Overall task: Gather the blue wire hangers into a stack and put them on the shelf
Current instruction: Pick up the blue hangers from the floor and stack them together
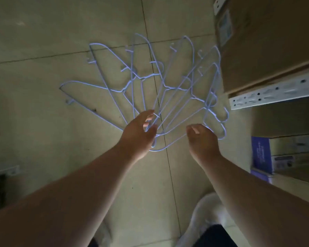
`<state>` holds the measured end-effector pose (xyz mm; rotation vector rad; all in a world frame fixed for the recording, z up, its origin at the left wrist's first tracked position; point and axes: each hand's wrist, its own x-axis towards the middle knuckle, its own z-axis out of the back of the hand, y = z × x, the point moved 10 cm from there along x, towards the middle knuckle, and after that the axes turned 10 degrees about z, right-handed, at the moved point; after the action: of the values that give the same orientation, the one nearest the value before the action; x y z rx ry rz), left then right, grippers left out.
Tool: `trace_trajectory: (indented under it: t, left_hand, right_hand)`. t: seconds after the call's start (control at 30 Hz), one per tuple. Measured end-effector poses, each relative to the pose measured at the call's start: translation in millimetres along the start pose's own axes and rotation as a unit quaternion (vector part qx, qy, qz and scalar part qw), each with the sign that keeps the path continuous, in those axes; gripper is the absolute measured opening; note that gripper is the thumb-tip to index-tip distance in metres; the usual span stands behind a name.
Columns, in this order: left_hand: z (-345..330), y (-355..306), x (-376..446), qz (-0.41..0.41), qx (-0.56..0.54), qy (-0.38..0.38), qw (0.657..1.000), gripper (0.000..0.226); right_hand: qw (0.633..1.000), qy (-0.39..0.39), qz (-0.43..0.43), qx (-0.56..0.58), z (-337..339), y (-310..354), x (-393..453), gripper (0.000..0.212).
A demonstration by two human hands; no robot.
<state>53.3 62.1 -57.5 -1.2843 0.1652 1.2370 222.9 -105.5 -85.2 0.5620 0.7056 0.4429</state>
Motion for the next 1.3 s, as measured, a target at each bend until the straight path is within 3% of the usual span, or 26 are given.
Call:
trace_trajectory:
  t: [0.1,0.2,0.27,0.33,0.4,0.53,0.6,0.7,0.83,0.97,1.03,1.1,1.2,1.3]
  left_hand:
    - [-8.7,22.7,25.7,0.009,0.03,-0.001,0.999,0.045]
    - [-17.1,33.7,41.0,0.038,0.038,0.013,0.998,0.038]
    - [-24.4,30.8,45.6,0.047,0.037,0.02,0.998,0.033]
    - [-31.8,22.0,46.6,0.044,0.037,0.019,0.998,0.029]
    - [-37.5,5.3,45.3,0.027,0.032,0.019,0.999,0.026]
    - [-43.6,-19.7,45.1,0.029,-0.007,0.031,0.999,0.022]
    - [-45.4,-33.6,43.0,0.03,-0.03,0.047,0.998,0.025]
    - [-46.1,-54.5,36.1,0.053,-0.119,0.089,0.988,0.04]
    - [-36.1,-67.1,33.5,0.086,-0.222,0.123,0.964,0.067]
    - [-11.2,-77.3,38.2,0.073,-0.27,0.106,0.954,0.026]
    - [9.3,-75.3,42.5,0.068,-0.287,0.087,0.952,0.012]
    - [30.3,-66.8,48.9,0.069,-0.289,0.074,0.952,0.017]
    - [50.5,-52.5,58.1,0.078,-0.325,0.076,0.939,0.017]
    - [56.7,-40.4,67.9,0.083,-0.334,0.085,0.935,0.015]
  right_hand:
    - [0.989,0.007,-0.147,0.029,-32.2,-50.7,21.5,0.048]
    - [0.953,-0.003,-0.28,0.114,-57.0,-75.6,26.5,0.028]
    - [0.921,-0.043,-0.321,0.216,-64.3,-79.6,27.5,0.01]
    - [0.915,-0.042,-0.303,0.264,-68.0,-75.9,30.8,0.011]
    - [0.93,-0.054,-0.27,0.242,-60.0,-68.1,31.5,0.007]
    - [0.961,-0.086,-0.192,0.178,-35.0,-38.6,28.2,0.03]
    - [0.962,-0.087,-0.162,0.202,-31.3,-18.1,26.5,0.025]
    - [0.966,-0.057,-0.097,0.234,-31.3,20.0,25.4,0.008]
    - [0.991,-0.006,0.003,0.132,-32.8,70.9,13.9,0.015]
    - [0.99,0.017,0.091,0.111,-40.9,107.6,9.7,0.019]
    - [0.98,0.057,0.094,0.164,-51.7,107.6,13.2,0.016]
    - [0.983,0.053,0.066,0.162,-47.8,86.3,24.8,0.015]
    - [0.989,0.01,-0.125,0.08,-28.7,3.7,55.6,0.017]
    - [0.986,0.006,-0.161,-0.048,-25.6,-35.7,80.9,0.062]
